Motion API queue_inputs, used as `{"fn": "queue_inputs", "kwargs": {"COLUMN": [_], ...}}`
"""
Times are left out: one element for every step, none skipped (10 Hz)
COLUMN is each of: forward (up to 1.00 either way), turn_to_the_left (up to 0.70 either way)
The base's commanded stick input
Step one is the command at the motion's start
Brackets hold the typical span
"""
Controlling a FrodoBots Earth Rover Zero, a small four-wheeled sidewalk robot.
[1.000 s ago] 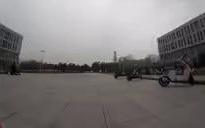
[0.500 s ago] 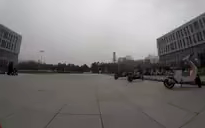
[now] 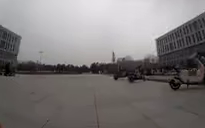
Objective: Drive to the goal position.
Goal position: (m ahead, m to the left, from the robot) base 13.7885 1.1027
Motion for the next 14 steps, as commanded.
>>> {"fn": "queue_inputs", "kwargs": {"forward": [0.70,0.70,0.70,0.70,0.70,0.70,0.70,0.70,0.70,0.70,0.70,0.70,0.70,0.70], "turn_to_the_left": [-0.01,-0.01,-0.01,-0.01,-0.01,-0.01,-0.01,-0.01,-0.01,-0.01,-0.01,-0.01,-0.01,-0.01]}}
